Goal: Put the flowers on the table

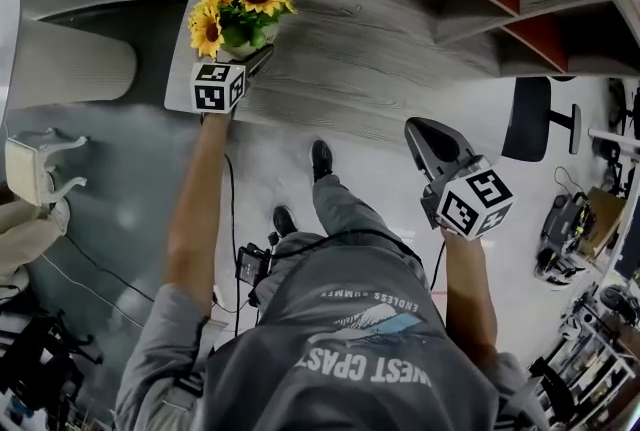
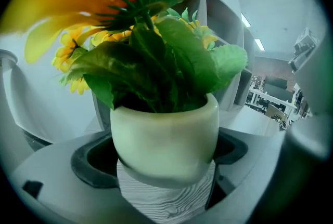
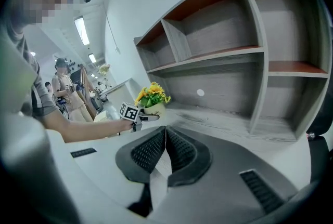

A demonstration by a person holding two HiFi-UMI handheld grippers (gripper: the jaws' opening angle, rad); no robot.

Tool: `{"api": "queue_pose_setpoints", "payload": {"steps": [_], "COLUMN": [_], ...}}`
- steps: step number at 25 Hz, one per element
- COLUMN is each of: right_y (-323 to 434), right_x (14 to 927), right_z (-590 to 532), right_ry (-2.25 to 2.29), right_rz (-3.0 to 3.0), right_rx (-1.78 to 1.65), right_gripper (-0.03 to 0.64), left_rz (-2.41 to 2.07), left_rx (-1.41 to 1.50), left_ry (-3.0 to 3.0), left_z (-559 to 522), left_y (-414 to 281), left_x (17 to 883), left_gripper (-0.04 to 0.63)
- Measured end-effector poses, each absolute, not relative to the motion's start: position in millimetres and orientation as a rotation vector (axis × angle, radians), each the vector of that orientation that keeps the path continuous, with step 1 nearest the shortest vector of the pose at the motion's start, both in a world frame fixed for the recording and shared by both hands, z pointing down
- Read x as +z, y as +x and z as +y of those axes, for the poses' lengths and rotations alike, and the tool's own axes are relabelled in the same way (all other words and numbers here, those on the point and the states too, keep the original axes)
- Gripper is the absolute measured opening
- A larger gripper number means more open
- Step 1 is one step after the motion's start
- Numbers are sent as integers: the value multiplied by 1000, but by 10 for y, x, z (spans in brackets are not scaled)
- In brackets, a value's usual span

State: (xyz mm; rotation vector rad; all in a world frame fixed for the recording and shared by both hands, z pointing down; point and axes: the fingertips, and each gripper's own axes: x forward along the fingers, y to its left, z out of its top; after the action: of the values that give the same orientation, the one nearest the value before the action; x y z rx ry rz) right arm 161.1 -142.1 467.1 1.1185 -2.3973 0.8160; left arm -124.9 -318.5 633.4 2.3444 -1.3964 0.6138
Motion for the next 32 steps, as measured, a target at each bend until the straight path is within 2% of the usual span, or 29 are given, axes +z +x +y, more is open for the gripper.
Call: {"api": "queue_pose_setpoints", "payload": {"steps": [32], "right_y": [1638], "right_x": [4966], "right_z": [-1473], "right_ry": [1112], "right_rz": [-2357], "right_rx": [910], "right_gripper": [28], "left_rz": [-1353], "left_rx": [740], "left_ry": [2240], "left_z": [-3378], "left_y": [-1273], "left_x": [7178], "left_gripper": [552]}}
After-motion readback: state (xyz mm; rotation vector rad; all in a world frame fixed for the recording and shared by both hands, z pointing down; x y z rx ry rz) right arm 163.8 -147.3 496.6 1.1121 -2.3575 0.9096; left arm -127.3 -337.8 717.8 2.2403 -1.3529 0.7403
